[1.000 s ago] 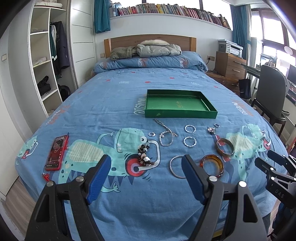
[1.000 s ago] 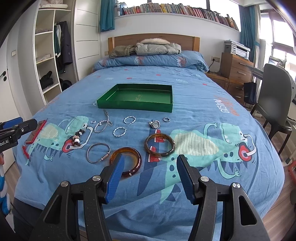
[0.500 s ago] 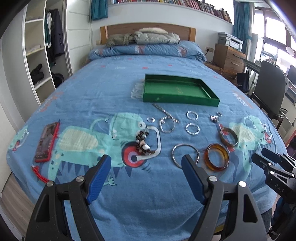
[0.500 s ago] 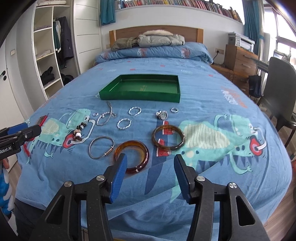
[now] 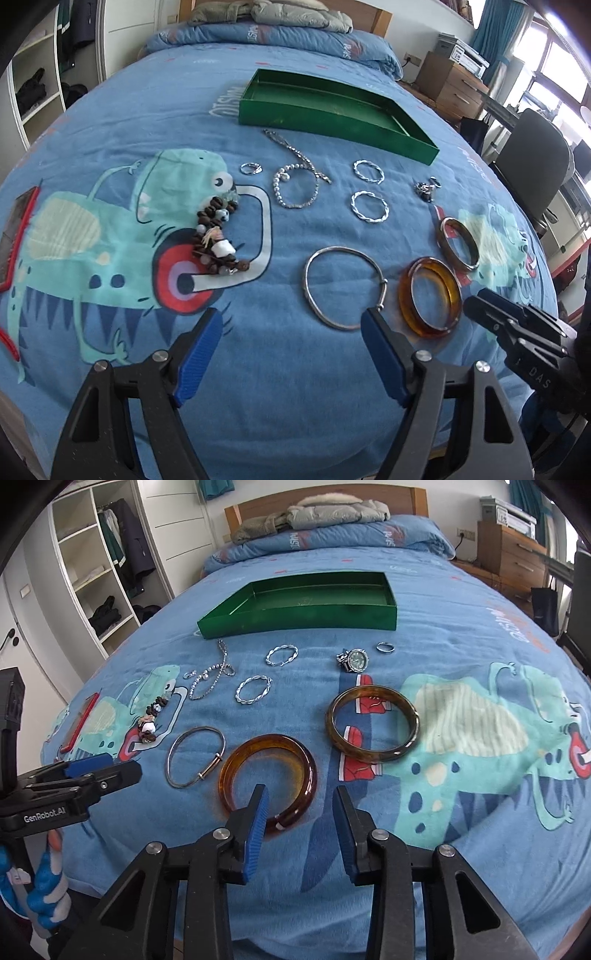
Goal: Organize jewelry
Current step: 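Grasp the silver bangle with the left tool while the right tool grasps the amber bangle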
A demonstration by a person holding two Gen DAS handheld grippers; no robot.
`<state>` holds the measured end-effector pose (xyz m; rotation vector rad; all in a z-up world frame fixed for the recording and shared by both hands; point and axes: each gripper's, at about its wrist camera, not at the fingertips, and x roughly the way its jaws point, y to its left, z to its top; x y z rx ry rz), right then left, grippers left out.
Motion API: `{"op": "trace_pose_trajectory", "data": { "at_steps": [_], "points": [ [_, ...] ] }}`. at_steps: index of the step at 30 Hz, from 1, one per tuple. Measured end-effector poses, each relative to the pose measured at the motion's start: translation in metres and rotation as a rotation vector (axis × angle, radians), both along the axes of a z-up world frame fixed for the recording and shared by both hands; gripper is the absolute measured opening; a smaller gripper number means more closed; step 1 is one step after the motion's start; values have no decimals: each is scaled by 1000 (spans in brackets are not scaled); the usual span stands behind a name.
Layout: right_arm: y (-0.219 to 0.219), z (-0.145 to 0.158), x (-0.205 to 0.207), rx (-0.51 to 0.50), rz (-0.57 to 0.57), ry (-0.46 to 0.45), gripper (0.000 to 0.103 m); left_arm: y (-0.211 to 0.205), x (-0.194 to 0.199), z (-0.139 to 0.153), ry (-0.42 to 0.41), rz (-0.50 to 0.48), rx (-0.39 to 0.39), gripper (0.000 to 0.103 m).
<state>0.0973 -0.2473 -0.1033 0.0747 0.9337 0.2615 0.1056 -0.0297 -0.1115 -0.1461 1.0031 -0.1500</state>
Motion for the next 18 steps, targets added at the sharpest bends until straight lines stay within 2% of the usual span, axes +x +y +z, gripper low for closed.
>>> {"op": "trace_pose_trajectory", "data": {
  "at_steps": [5, 13, 16, 18],
  "points": [
    [5, -11, 16, -5, 30, 45, 35, -3, 18, -14, 42, 16, 8, 72],
    [10, -24, 34, -40, 63, 82, 35, -9, 35, -28, 97, 31, 32, 57],
    [14, -26, 39, -55, 85, 92, 35, -18, 40, -30, 108, 24, 82, 48],
    [20, -29, 43, -83, 114, 108, 36, -26, 43, -31, 111, 2, 119, 38]
  ]
}}
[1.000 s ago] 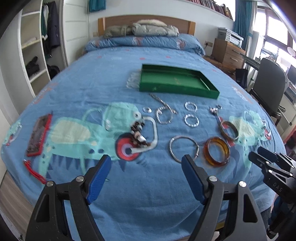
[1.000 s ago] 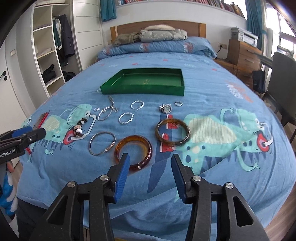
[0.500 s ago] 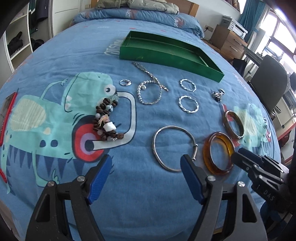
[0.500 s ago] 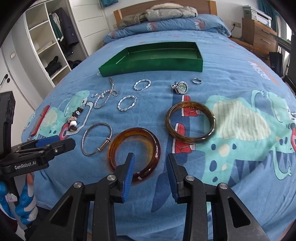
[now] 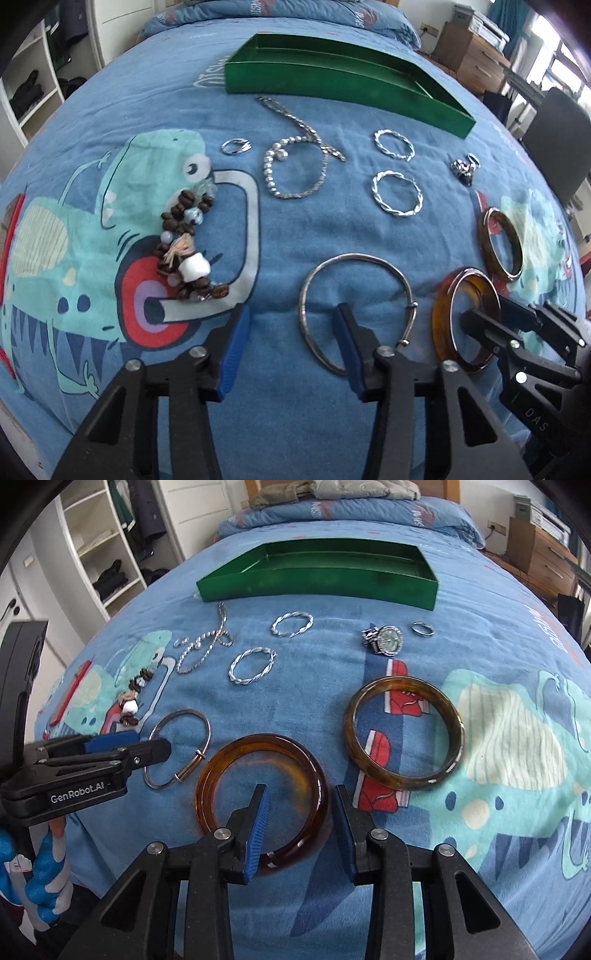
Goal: Organize jewelry
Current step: 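Grasp the silver bangle with the left tool while the right tool grasps the amber bangle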
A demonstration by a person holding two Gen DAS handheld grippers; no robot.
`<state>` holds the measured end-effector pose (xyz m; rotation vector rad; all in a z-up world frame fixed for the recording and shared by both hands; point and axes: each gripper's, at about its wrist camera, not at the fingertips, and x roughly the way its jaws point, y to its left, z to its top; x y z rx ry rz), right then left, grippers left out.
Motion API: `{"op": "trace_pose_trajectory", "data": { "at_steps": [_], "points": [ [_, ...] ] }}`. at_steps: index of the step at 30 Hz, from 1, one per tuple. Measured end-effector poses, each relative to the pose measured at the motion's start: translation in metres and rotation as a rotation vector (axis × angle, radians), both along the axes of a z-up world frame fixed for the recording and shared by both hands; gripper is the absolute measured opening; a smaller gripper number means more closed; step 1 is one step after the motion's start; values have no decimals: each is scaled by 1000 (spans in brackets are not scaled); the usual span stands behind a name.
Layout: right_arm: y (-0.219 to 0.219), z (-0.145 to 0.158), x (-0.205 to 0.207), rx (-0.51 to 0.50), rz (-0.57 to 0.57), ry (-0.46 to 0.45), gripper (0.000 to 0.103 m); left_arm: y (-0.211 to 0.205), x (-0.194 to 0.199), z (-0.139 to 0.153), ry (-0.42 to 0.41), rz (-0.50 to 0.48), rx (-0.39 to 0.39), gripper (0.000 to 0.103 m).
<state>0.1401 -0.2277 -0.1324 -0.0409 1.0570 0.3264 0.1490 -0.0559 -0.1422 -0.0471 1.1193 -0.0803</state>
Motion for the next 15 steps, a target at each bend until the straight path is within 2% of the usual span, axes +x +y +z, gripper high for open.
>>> {"op": "trace_pose_trajectory", "data": {
  "at_steps": [3, 8, 9, 11, 12, 13, 15],
  "points": [
    [9, -3, 7, -56, 62, 32, 38, -6, 5, -2, 3, -16, 17, 28],
    [9, -9, 16, -48, 94, 49, 36, -9, 7, -3, -12, -36, 27, 12],
    [9, -9, 15, -48, 95, 42, 35, -11, 7, -3, -20, -45, 35, 7],
    [8, -8, 14, -47, 80, 26, 28, -20, 10, -3, -31, -60, 55, 4],
    [7, -7, 12, -50, 71, 14, 16, -24, 10, -2, -40, -67, 73, 4],
    [5, -6, 11, -49, 64, 3, 11, -27, 9, -1, -50, -71, 86, 4],
    [3, -3, 8, -34, 55, -17, 11, -32, 5, 1, -78, -79, 117, 4]
  ]
}}
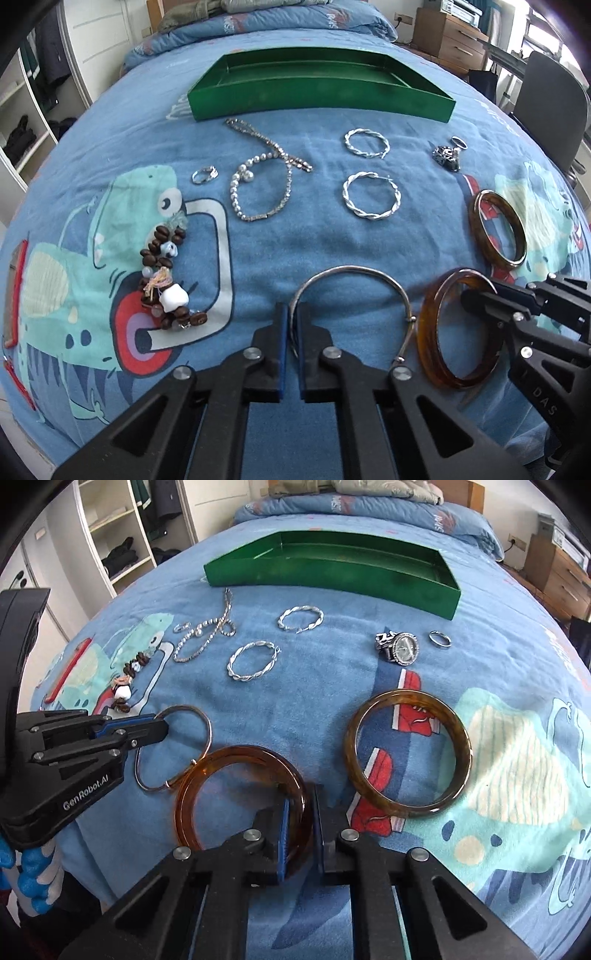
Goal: Organize jewelry
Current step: 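Grasp the silver bangle with the left tool while the right tool grasps the amber bangle, then carry both bangles into the green tray and open both tools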
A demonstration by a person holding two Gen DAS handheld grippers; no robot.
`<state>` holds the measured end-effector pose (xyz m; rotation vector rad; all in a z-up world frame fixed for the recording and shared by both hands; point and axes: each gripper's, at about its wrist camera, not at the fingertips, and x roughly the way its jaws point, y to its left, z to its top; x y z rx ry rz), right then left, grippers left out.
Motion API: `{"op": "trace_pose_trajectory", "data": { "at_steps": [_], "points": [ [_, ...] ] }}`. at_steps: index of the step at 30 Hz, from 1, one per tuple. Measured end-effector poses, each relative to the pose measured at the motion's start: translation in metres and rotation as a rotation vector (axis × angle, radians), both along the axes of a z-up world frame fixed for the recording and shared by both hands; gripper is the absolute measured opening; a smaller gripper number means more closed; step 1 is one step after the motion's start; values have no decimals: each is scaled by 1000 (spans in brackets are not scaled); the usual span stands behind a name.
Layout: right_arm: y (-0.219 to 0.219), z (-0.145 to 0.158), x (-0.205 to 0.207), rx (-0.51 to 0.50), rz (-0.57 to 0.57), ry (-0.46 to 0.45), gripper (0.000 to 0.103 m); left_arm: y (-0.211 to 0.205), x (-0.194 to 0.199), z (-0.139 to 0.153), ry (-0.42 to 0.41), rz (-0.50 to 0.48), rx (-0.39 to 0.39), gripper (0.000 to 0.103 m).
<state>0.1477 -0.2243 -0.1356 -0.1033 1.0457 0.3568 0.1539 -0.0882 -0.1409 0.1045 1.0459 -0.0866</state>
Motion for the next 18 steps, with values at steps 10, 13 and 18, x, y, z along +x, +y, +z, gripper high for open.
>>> {"op": "trace_pose_trajectory", "data": {
  "at_steps": [10, 13, 18],
  "points": [
    [-17, 37, -37, 21, -83, -176, 10, -14, -18, 32, -120, -31, 105, 4],
    [-24, 52, -46, 34, -111, -223, 10, -19, -25, 42, -148, -48, 136, 4],
    [-30, 66, -59, 49, -139, -265, 10, -23, -38, 58, -183, -64, 160, 4]
  ]
}}
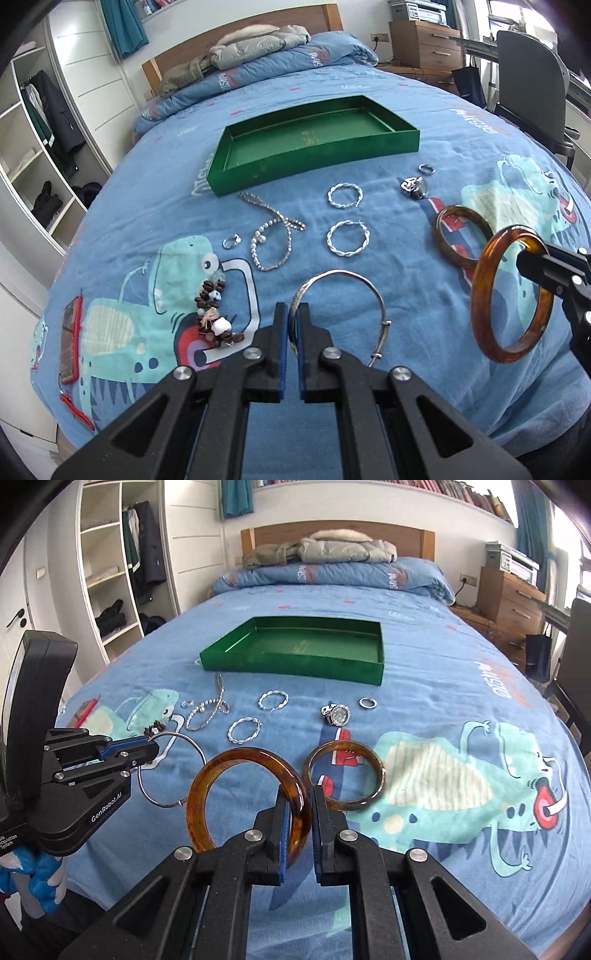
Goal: Organize jewelry
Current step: 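Carry both bangles into the green tray and open both tools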
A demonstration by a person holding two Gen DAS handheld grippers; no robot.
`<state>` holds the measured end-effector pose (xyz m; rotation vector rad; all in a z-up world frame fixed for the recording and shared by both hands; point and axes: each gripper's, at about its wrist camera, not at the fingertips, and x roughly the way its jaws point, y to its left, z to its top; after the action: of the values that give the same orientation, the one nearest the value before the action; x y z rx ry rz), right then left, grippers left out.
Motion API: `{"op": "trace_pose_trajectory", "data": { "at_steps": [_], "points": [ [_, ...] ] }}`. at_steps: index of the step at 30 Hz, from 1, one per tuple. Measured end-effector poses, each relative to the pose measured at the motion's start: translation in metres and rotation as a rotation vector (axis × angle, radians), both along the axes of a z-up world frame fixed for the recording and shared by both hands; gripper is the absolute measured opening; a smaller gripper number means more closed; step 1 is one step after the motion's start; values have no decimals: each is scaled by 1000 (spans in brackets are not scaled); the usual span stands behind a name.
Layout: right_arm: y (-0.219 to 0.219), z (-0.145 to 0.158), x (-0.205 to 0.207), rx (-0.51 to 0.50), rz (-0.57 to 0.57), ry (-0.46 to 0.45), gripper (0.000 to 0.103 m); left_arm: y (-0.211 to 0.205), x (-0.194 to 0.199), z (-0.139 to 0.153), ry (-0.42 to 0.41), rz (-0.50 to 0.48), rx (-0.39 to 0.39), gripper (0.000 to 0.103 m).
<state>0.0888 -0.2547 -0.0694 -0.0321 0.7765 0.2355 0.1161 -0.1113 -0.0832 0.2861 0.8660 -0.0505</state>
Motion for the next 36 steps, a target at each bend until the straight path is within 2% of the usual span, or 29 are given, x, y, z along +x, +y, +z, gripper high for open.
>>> {"op": "trace_pose_trajectory", "data": {
  "at_steps": [8, 15, 21, 25, 30, 36],
  "points": [
    [-13, 15, -12, 25, -32, -38, 10, 0, -6, 35, -72, -5, 6, 4],
    [-19, 45, 14, 16, -47, -98, 10, 17, 27, 61, -113, 26, -27, 4],
    [-16, 70, 80, 20, -59, -142, 10, 31, 86, 79, -146, 51, -64, 4],
    [-15, 71, 138, 31, -86, -139, 10, 33, 136, 81, -159, 64, -72, 4],
    [-16, 53, 200, 41, -129, -97, 10, 28, 194, 69, -141, 72, -77, 4],
    [-17, 20, 253, 18, -158, -31, 10, 23, 241, 41, -82, 92, -135, 4]
  ]
}}
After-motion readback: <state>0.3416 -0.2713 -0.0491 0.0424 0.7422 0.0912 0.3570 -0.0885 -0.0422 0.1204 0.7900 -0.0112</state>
